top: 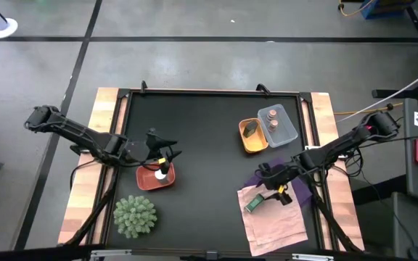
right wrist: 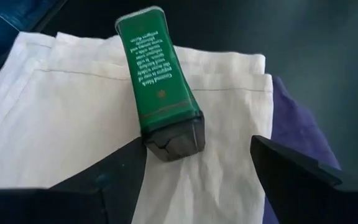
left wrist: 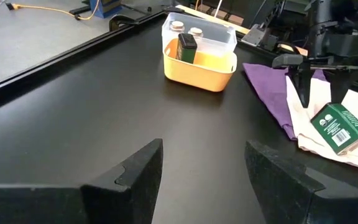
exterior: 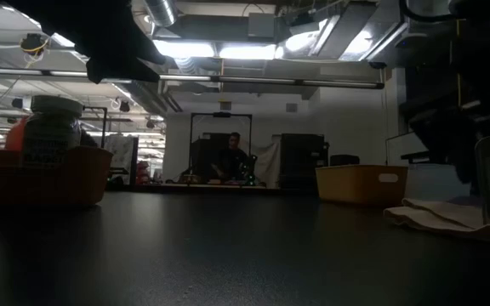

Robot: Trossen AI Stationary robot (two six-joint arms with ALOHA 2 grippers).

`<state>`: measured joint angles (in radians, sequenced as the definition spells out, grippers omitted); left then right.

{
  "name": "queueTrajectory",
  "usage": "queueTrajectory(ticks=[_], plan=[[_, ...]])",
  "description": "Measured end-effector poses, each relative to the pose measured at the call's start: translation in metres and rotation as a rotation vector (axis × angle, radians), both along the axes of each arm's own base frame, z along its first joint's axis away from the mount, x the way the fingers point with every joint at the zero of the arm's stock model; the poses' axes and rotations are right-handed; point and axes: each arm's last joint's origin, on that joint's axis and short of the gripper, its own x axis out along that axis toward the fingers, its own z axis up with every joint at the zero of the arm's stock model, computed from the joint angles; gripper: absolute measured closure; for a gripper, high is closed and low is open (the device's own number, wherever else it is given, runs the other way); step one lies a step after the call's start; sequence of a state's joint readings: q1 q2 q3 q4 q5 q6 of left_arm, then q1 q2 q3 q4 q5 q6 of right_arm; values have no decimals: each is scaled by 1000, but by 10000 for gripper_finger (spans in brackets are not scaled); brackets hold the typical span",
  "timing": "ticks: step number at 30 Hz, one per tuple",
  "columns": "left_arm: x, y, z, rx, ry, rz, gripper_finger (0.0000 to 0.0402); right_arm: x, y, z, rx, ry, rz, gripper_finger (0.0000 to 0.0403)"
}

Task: Sort spices by type
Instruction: Put the green seasoning can into the yellow bin

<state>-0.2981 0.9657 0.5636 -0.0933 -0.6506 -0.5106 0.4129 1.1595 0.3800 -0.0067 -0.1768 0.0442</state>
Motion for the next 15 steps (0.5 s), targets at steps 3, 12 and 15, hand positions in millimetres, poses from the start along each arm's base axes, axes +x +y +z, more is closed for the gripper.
queueTrajectory(ticks=[3,12,15], plan=[[0,0,0,1,1,0,190,1,0,-2,-4,3,3,116],[0,0,0,2,2,-1,190,6,4,-9,16,10,56,116],[0,0,0,4,3,-1,190,6,4,-9,4,-1,71,116]])
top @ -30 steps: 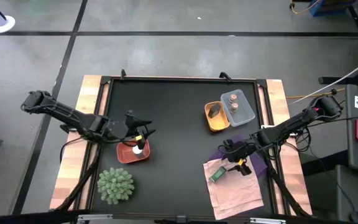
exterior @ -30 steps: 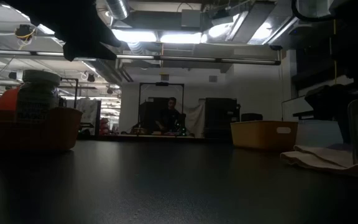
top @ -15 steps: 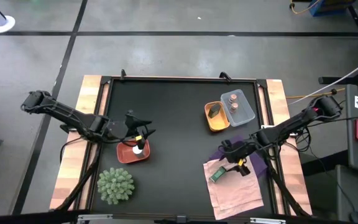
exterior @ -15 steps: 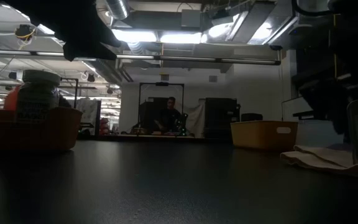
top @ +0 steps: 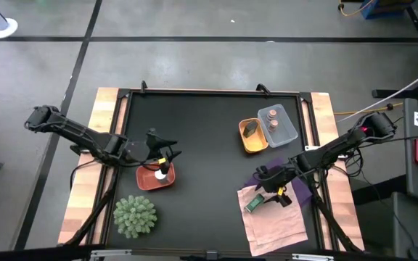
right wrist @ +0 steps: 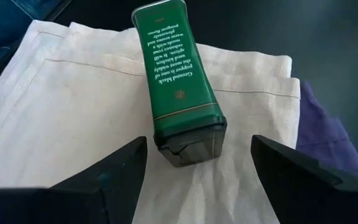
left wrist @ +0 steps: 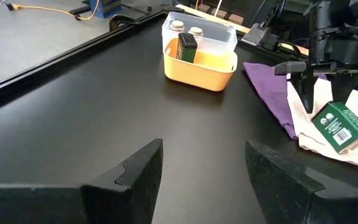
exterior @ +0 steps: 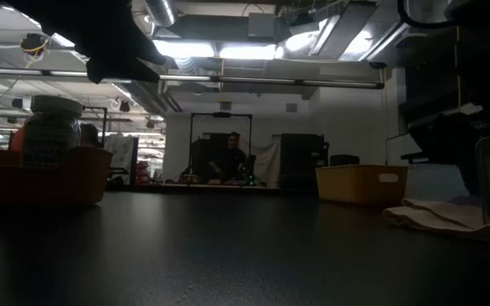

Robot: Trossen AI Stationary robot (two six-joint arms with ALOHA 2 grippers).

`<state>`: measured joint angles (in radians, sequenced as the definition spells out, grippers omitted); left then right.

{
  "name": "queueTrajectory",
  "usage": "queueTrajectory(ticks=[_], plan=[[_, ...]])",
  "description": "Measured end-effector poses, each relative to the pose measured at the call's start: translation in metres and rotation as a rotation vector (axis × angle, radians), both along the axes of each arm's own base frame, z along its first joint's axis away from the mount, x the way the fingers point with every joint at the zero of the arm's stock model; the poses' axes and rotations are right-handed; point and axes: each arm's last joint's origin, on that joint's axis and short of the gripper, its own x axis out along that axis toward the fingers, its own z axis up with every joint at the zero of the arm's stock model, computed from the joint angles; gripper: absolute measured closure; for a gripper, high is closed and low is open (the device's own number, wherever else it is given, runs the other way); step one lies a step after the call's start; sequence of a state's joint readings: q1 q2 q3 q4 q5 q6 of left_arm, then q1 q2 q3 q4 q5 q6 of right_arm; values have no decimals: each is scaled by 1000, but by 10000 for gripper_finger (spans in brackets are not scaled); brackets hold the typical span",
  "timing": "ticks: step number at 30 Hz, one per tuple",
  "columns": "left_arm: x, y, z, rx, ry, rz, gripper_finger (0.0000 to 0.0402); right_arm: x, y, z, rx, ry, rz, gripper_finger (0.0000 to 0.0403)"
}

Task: Sort spices by type
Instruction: Put the green seasoning can into the yellow bin

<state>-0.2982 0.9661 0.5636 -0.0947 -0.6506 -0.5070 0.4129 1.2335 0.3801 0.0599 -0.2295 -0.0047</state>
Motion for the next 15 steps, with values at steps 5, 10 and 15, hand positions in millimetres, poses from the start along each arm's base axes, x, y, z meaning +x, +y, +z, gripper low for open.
queueTrajectory(ticks=[5,10,15], plan=[[0,0,0,2,0,-1,190,0,0,0,-1,-5,2,116],[0,0,0,2,0,-1,190,2,0,2,-13,-41,15,116],[0,0,0,2,0,-1,190,2,0,2,-13,-42,14,118]])
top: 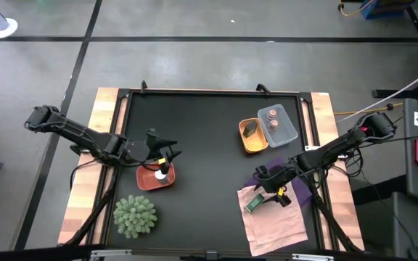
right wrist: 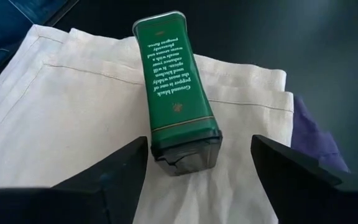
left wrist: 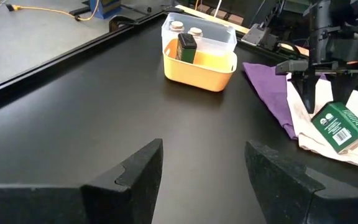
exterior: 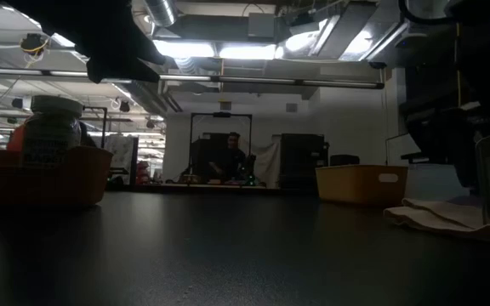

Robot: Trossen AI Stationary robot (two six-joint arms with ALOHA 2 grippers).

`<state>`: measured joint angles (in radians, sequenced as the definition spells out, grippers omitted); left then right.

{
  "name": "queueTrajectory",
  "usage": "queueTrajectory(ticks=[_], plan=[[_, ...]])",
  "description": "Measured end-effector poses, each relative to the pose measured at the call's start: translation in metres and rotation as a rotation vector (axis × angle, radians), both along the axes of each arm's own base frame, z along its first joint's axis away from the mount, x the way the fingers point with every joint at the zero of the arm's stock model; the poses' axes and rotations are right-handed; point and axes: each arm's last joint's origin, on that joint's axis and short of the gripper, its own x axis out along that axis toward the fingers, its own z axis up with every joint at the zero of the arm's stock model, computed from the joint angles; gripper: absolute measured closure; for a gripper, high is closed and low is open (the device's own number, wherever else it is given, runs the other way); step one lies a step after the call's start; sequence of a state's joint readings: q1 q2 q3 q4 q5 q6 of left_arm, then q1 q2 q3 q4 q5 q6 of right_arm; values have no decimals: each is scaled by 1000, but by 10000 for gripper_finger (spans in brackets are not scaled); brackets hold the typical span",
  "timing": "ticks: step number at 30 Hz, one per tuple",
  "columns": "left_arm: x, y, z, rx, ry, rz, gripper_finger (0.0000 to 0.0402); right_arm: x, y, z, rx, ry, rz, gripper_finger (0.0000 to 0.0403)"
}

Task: Sort spices by type
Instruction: Put the green seasoning can into the yellow bin

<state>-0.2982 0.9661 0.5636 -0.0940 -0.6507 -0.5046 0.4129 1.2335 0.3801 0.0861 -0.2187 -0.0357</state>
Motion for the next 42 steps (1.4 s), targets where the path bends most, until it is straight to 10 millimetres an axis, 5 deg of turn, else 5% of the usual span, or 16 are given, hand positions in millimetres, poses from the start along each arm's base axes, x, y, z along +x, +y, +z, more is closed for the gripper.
queueTrajectory(ticks=[23,36,42], plan=[[0,0,0,17,8,-8,190,0,0,0,-13,-12,12,274],[0,0,0,31,13,-14,190,0,-1,-1,-13,9,-53,147],[0,0,0,31,13,-14,190,2,-1,1,-22,-30,-26,124]])
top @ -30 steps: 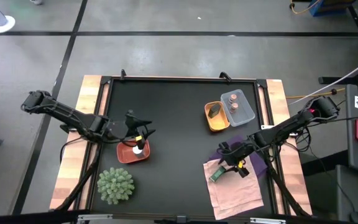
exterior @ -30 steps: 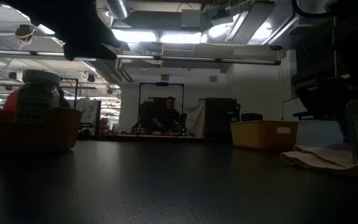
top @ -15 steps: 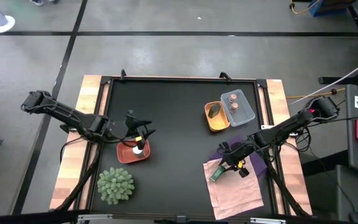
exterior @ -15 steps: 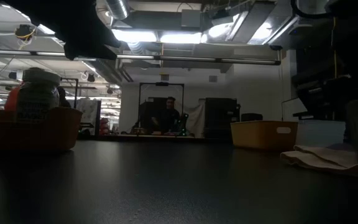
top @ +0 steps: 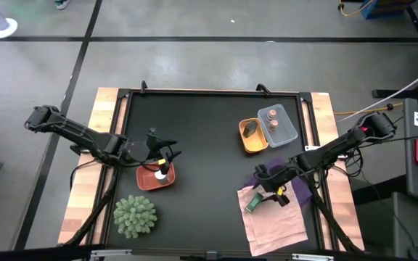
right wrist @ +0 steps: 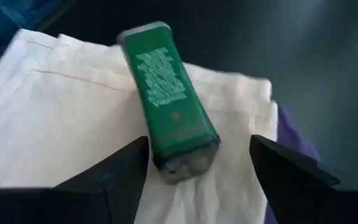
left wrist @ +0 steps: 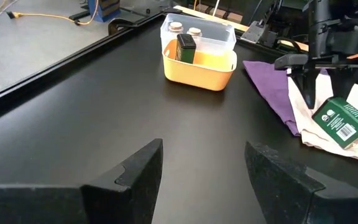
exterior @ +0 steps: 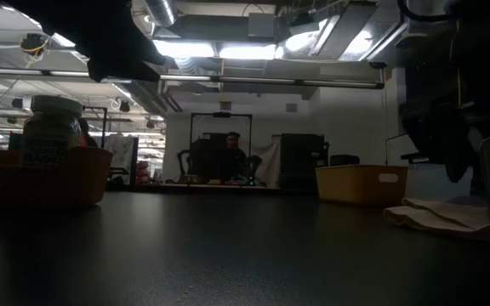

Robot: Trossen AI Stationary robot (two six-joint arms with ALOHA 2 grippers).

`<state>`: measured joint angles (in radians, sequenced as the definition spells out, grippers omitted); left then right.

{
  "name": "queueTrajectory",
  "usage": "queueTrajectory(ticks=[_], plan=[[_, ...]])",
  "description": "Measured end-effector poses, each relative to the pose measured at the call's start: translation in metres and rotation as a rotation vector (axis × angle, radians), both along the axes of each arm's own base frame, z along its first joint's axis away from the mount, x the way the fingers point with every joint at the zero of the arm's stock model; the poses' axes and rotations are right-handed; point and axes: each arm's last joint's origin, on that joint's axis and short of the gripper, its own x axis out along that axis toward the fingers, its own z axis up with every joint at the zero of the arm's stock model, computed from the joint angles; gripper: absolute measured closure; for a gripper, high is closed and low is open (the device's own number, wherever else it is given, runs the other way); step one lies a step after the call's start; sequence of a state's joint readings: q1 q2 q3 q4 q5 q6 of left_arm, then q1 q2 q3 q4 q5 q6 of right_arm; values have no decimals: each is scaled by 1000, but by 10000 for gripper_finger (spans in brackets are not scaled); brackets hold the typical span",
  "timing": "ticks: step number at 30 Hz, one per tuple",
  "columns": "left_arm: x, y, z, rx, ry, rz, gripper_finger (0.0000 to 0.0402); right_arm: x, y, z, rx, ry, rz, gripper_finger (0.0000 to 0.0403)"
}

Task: Sort spices by type
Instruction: Put the green seasoning can into the yellow bin

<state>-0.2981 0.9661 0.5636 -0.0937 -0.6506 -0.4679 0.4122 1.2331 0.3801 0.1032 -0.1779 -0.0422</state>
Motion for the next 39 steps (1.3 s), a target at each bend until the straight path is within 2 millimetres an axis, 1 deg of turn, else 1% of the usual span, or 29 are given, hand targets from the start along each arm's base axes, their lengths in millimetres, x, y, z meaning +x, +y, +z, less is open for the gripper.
queueTrajectory(ticks=[3,10,16,22,31,35,39], plan=[[0,0,0,0,0,0,190,0,1,1,-7,-21,38,126],[0,0,0,0,0,0,190,1,1,-3,-9,-8,48,139],[0,0,0,0,0,0,190,4,3,-4,-6,-31,76,156],[0,0,0,1,0,-1,190,4,3,-4,-18,-45,91,191],[0,0,0,3,1,-1,190,4,3,-3,-25,-47,96,266],[0,0,0,3,1,-1,190,2,2,-2,-28,-41,91,268],[0,0,0,4,2,-2,190,-2,-1,3,-45,-41,74,258]])
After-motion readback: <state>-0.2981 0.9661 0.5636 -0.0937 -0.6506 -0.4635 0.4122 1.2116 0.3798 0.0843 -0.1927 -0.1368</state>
